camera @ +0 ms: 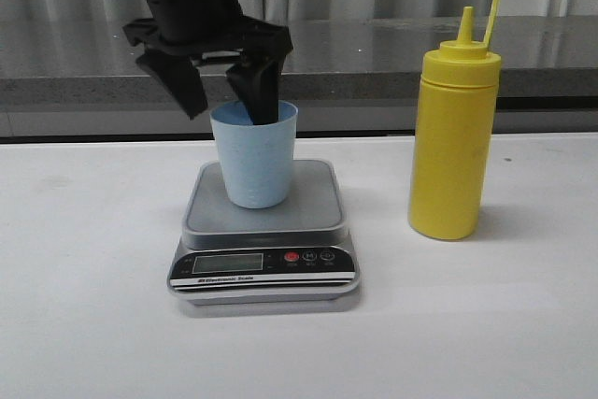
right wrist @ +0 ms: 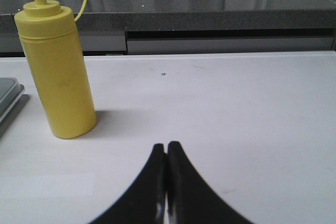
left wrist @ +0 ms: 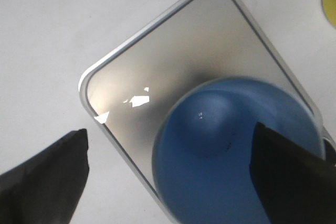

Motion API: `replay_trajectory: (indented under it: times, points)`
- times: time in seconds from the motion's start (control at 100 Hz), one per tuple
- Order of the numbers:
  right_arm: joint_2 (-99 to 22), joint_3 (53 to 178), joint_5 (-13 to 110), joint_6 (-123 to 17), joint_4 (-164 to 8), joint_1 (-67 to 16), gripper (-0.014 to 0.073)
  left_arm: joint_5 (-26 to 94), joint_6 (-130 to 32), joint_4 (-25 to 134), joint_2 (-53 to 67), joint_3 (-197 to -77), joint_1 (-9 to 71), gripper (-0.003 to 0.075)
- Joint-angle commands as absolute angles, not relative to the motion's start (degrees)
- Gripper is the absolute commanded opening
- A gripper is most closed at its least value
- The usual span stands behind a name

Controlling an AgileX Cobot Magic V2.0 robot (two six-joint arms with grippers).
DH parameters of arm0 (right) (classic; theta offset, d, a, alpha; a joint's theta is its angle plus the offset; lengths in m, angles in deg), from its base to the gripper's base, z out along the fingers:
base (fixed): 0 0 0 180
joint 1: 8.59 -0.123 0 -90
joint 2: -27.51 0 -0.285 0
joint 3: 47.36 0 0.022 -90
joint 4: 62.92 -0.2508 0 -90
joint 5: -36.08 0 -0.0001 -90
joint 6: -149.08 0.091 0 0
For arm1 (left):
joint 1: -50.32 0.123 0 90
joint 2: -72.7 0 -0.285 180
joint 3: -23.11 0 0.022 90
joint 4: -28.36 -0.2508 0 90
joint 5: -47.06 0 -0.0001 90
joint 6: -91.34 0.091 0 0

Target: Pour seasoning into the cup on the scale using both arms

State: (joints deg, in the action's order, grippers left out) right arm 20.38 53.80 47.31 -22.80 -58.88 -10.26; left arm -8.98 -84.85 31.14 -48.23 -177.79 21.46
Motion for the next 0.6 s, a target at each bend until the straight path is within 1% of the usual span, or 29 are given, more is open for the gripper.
replay_trajectory:
  times: [0.0, 0.21, 0.34, 0.48, 0.59]
  points:
    - [21.5, 55.1, 42.6, -23.1, -58.1, -9.9, -0.0067, -7.6, -86.0, 31.5, -41.9, -179.7, 22.4, 0.0604]
    - [21.5, 55.1, 42.6, -23.1, -58.1, -9.9, -0.0067, -7.6, -86.3, 31.5, -34.7, -179.6, 27.2, 0.0604]
    - [21.5, 55.1, 42.6, -23.1, -58.1, -9.9, -0.0067, -6.5, -86.3, 31.5, -29.6, -177.5, 30.7, 0.0603]
    - [21.5, 55.1, 42.6, -23.1, -58.1, -9.9, -0.0067, -1.9, -86.5, 31.5, -23.0, -171.0, 34.5, 0.0603]
    - [21.5, 55.1, 42.6, -23.1, -58.1, -9.9, -0.0067, 3.9, -87.1, 31.5, -16.8, -163.0, 37.7, 0.0603]
